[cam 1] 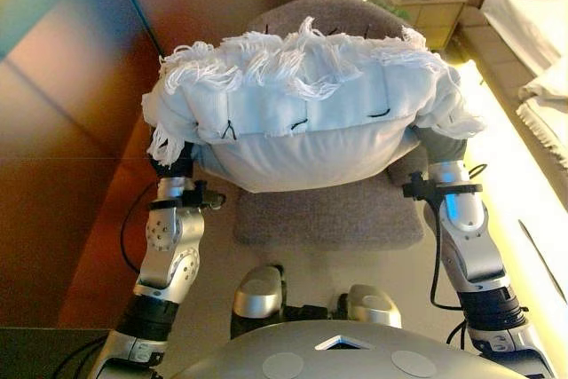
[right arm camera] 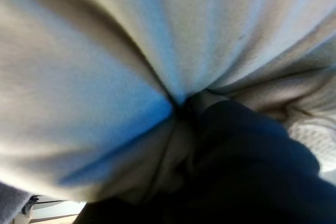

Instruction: Pick up the cushion and take it to the sofa

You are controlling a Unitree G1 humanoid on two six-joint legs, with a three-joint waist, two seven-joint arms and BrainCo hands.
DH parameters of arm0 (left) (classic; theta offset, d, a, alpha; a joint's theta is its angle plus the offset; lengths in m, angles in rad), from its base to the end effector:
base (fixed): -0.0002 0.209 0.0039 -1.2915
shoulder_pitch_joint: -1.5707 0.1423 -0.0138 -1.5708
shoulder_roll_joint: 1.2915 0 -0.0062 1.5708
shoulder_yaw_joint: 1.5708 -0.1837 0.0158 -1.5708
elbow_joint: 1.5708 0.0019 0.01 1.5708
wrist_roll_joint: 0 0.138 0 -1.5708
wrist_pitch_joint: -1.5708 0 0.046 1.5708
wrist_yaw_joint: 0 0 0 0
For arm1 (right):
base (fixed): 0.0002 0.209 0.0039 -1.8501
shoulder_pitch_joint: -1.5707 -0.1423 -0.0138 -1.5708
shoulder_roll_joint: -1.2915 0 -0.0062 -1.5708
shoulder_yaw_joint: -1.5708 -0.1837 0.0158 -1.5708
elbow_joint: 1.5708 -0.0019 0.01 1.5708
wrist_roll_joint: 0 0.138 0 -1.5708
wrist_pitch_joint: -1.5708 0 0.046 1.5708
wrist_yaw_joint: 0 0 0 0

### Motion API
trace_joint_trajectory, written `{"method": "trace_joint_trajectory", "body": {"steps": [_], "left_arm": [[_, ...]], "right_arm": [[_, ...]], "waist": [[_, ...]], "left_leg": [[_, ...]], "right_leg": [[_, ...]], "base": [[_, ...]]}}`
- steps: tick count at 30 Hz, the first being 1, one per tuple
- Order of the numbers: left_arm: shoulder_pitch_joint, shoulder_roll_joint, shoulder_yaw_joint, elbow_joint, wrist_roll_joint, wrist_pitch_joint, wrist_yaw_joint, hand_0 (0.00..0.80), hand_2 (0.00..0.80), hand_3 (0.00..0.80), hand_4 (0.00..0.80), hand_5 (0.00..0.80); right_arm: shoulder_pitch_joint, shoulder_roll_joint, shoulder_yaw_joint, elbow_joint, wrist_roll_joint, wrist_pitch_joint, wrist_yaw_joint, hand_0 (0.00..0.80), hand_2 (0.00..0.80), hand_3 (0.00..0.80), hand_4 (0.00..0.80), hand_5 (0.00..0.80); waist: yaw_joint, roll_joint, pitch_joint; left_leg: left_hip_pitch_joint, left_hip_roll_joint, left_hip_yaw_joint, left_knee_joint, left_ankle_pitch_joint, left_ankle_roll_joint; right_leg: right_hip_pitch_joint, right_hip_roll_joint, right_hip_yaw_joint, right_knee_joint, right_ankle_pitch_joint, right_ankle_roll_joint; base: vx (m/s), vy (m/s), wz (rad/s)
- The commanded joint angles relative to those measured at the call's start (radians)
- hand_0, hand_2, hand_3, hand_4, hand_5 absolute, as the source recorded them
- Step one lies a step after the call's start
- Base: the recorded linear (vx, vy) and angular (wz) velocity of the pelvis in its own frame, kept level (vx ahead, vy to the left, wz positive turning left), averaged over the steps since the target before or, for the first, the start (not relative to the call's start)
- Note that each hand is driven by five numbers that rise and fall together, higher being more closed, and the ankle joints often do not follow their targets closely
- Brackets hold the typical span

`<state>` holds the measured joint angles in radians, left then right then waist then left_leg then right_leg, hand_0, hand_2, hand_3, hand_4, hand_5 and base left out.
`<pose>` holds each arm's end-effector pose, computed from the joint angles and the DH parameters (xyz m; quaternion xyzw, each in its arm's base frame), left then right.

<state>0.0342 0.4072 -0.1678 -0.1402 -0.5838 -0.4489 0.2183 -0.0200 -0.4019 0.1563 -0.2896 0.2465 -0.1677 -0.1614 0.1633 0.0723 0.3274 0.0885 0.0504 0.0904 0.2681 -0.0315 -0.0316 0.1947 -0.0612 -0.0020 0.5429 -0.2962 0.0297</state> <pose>0.1901 0.1904 0.0839 -0.1391 -0.2122 0.0286 0.9669 0.1974 -0.1734 0.1077 -0.0392 -0.2071 0.0478 0.9764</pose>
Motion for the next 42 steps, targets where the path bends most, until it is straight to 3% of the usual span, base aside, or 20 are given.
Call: {"method": "trace_joint_trajectory", "body": {"steps": [1,3,6,7,9,10,13,15,19,21,24,28,33,36,38,40,42], "left_arm": [[-0.091,-0.020,-0.029,-0.155,0.023,-0.087,-0.004,0.800,0.800,0.800,0.800,0.800],[-0.100,-0.011,-0.022,-0.161,0.019,-0.072,-0.004,0.800,0.800,0.800,0.800,0.800],[-0.110,0.005,-0.022,-0.178,0.010,-0.048,-0.027,0.800,0.800,0.800,0.800,0.800],[-0.114,0.014,-0.021,-0.188,0.007,-0.037,-0.038,0.800,0.800,0.800,0.800,0.800],[-0.121,0.024,-0.021,-0.200,0.003,-0.021,-0.044,0.800,0.800,0.800,0.800,0.800],[-0.134,0.031,-0.027,-0.201,0.004,-0.015,-0.030,0.800,0.800,0.800,0.800,0.800],[-0.194,0.063,-0.048,-0.183,-0.017,-0.026,-0.020,0.800,0.800,0.800,0.800,0.800],[-0.233,0.063,-0.063,-0.157,-0.010,-0.039,-0.018,0.800,0.800,0.800,0.800,0.800],[-0.238,0.039,-0.073,-0.129,0.011,-0.030,-0.015,0.800,0.800,0.800,0.800,0.800],[-0.230,0.033,-0.070,-0.128,0.018,-0.025,-0.030,0.800,0.800,0.800,0.800,0.800],[-0.228,0.029,-0.069,-0.124,0.031,-0.039,-0.027,0.800,0.800,0.800,0.800,0.800],[-0.227,0.024,-0.064,-0.133,0.037,-0.035,-0.008,0.800,0.800,0.800,0.800,0.800],[-0.274,0.018,-0.053,-0.102,0.032,-0.052,0.004,0.800,0.800,0.800,0.800,0.800],[-0.245,-0.006,-0.053,-0.091,0.008,-0.036,-0.021,0.800,0.800,0.800,0.800,0.800],[-0.247,-0.034,-0.079,-0.053,0.008,-0.042,-0.027,0.800,0.800,0.800,0.800,0.800],[-0.272,-0.052,-0.104,-0.011,0.002,-0.041,-0.022,0.800,0.800,0.800,0.800,0.800],[-0.291,-0.076,-0.121,0.035,0.022,-0.024,-0.005,0.800,0.800,0.800,0.800,0.800]], "right_arm": [[-0.116,0.001,0.037,-0.103,0.011,-0.097,0.031,0.800,0.800,0.800,0.800,0.800],[-0.106,-0.004,0.029,-0.109,0.025,-0.105,0.025,0.800,0.800,0.800,0.800,0.800],[-0.101,-0.013,0.030,-0.117,0.037,-0.117,-0.014,0.800,0.800,0.800,0.800,0.800],[-0.099,-0.006,0.037,-0.122,0.027,-0.119,-0.034,0.800,0.800,0.800,0.800,0.800],[-0.098,0.004,0.050,-0.131,0.018,-0.116,-0.053,0.800,0.800,0.800,0.800,0.800],[-0.106,0.011,0.063,-0.126,0.007,-0.114,-0.062,0.800,0.800,0.800,0.800,0.800],[-0.149,-0.004,0.075,-0.099,-0.012,-0.127,-0.109,0.800,0.800,0.800,0.800,0.800],[-0.190,-0.009,0.073,-0.064,-0.016,-0.146,-0.128,0.800,0.800,0.800,0.800,0.800],[-0.231,-0.003,0.078,-0.039,-0.006,-0.123,-0.140,0.800,0.800,0.800,0.800,0.800],[-0.236,0.007,0.079,-0.035,-0.016,-0.114,-0.152,0.800,0.800,0.800,0.800,0.800],[-0.232,-0.001,0.070,-0.040,-0.011,-0.115,-0.143,0.800,0.800,0.800,0.800,0.800],[-0.249,-0.033,0.064,-0.049,0.020,-0.085,-0.138,0.800,0.800,0.800,0.800,0.800],[-0.322,-0.031,0.075,-0.007,0.007,-0.054,-0.122,0.800,0.800,0.800,0.800,0.800],[-0.287,-0.037,0.070,0.001,0.002,-0.030,-0.114,0.800,0.800,0.800,0.800,0.800],[-0.277,-0.038,0.078,0.035,0.016,-0.020,-0.109,0.800,0.800,0.800,0.800,0.800],[-0.285,-0.036,0.089,0.085,-0.005,-0.019,-0.117,0.800,0.800,0.800,0.800,0.800],[-0.310,-0.040,0.103,0.139,0.030,0.001,-0.123,0.800,0.800,0.800,0.800,0.800]], "waist": [[-0.006,-0.011,-0.115],[0.005,-0.034,-0.147],[0.032,-0.065,-0.189],[0.041,-0.061,-0.203],[0.037,-0.055,-0.207],[0.019,-0.064,-0.191],[-0.015,-0.069,-0.156],[-0.045,-0.073,-0.118],[-0.095,-0.104,-0.080],[-0.108,-0.111,-0.083],[-0.117,-0.115,-0.103],[-0.110,-0.125,-0.139],[-0.108,-0.131,-0.108],[-0.124,-0.116,-0.083],[-0.137,-0.094,-0.070],[-0.134,-0.072,-0.052],[-0.135,-0.075,-0.052]], "left_leg": [[-0.195,0.076,-0.119,-0.153,0.176,-0.082],[-0.226,0.041,-0.122,-0.098,0.129,-0.050],[-0.255,-0.005,-0.125,-0.069,0.090,0.003],[-0.250,-0.013,-0.135,-0.076,0.083,0.021],[-0.228,-0.025,-0.138,-0.085,0.067,0.040],[-0.200,-0.047,-0.133,-0.087,0.048,0.048],[-0.181,-0.079,-0.137,-0.100,0.050,0.052],[-0.149,-0.092,-0.143,-0.100,0.032,0.051],[-0.057,-0.111,-0.159,-0.092,-0.042,0.046],[-0.014,-0.104,-0.185,-0.103,-0.081,0.048],[0.007,-0.083,-0.210,-0.113,-0.108,0.045],[0.002,-0.038,-0.199,-0.098,-0.126,0.007],[-0.080,-0.005,-0.176,0.033,-0.155,-0.024],[-0.115,0.025,-0.105,0.097,-0.104,-0.043],[-0.115,0.045,-0.057,0.041,-0.052,-0.059],[-0.148,0.046,-0.063,0.004,0.040,-0.082],[-0.139,0.035,-0.069,-0.031,0.014,-0.077]], "right_leg": [[0.235,-0.039,-0.054,-0.251,-0.026,0.046],[0.245,-0.071,-0.059,-0.221,-0.021,0.074],[0.229,-0.103,-0.066,-0.095,0.090,0.127],[0.194,-0.109,-0.070,-0.005,0.170,0.137],[0.111,-0.125,-0.073,0.099,0.230,0.133],[0.041,-0.140,-0.069,0.127,0.219,0.124],[-0.087,-0.075,-0.088,-0.049,0.156,0.089],[-0.166,-0.087,-0.114,-0.154,0.185,0.079],[-0.234,-0.133,-0.082,-0.355,0.349,0.115],[-0.263,-0.142,-0.051,-0.371,0.393,0.130],[-0.252,-0.131,-0.031,-0.394,0.367,0.136],[-0.202,-0.116,-0.060,-0.431,0.323,0.116],[-0.221,-0.109,-0.088,-0.407,0.298,0.084],[-0.197,-0.106,-0.122,-0.387,0.287,0.060],[-0.187,-0.103,-0.147,-0.381,0.279,0.057],[-0.176,-0.095,-0.154,-0.386,0.267,0.057],[-0.161,-0.102,-0.152,-0.406,0.265,0.056]], "base": [[0.386,0.132,-0.21],[0.356,0.133,-0.15],[0.257,0.128,0.01],[0.311,0.164,-0.24],[0.317,0.135,-0.26],[0.270,0.071,-0.17],[0.171,-0.042,-0.09],[0.110,-0.148,-0.04],[0.257,-0.198,0.46],[0.297,-0.206,0.54],[0.166,-0.176,0.70],[0.057,-0.203,0.45],[-0.044,-0.177,0.14],[0.110,-0.038,0.39],[0.025,0.084,0.67],[0.007,0.088,0.57],[0.075,0.071,0.27]]}}
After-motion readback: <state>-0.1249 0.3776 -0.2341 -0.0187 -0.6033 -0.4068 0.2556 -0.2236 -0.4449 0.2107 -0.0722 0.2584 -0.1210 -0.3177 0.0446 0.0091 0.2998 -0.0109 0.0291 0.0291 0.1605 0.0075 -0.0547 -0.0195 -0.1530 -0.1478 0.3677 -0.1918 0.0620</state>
